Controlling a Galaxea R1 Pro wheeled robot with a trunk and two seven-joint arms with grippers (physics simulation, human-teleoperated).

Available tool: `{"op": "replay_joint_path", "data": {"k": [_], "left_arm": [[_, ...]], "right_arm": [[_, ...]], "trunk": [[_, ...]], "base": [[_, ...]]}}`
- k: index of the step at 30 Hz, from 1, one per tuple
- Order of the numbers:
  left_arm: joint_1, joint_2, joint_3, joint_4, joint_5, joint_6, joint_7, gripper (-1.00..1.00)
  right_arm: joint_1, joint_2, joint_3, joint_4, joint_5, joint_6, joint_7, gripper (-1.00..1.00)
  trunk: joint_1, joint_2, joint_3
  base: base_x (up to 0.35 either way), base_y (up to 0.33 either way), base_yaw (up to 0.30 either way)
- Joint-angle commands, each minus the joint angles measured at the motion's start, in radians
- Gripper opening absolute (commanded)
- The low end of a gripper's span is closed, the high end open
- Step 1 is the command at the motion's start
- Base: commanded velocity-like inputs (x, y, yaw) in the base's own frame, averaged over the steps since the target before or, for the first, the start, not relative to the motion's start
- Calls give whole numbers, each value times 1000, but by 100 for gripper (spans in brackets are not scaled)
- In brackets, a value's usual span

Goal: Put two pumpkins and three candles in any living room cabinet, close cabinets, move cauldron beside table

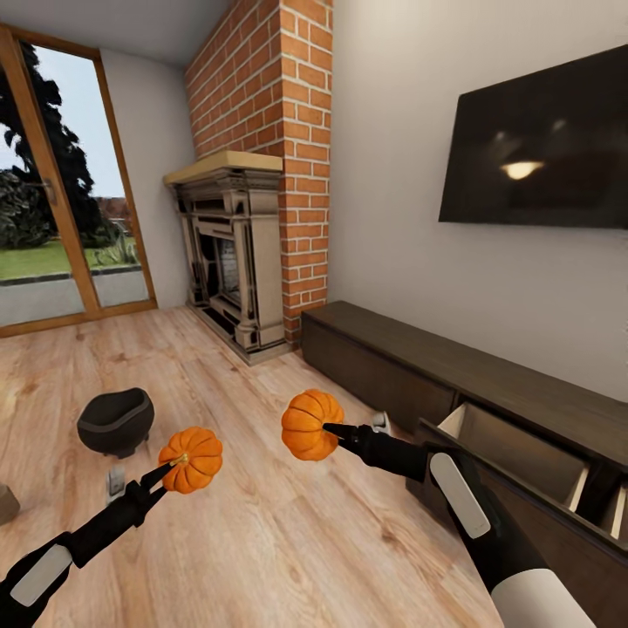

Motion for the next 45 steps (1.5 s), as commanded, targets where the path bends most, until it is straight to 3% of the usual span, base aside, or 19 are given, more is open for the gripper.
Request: {"op": "replay_joint_path", "data": {"k": [1, 34, 45], "left_arm": [[-1, 1, -5, 1, 10, 7, -1, -100], [-1, 1, -4, 1, 10, 7, -1, -100], [0, 2, -5, 1, 10, 7, -1, -100]], "right_arm": [[-1, -1, 1, 0, 1, 2, 3, -100], [-1, 0, -2, -15, -1, 23, 40, -100], [-1, 0, -3, -21, -1, 63, 41, -100]], "trunk": [[-1, 0, 3], [-15, 8, 130], [-20, 10, 149]], "base": [[0, 0, 0], [0, 0, 0], [0, 0, 0]]}}
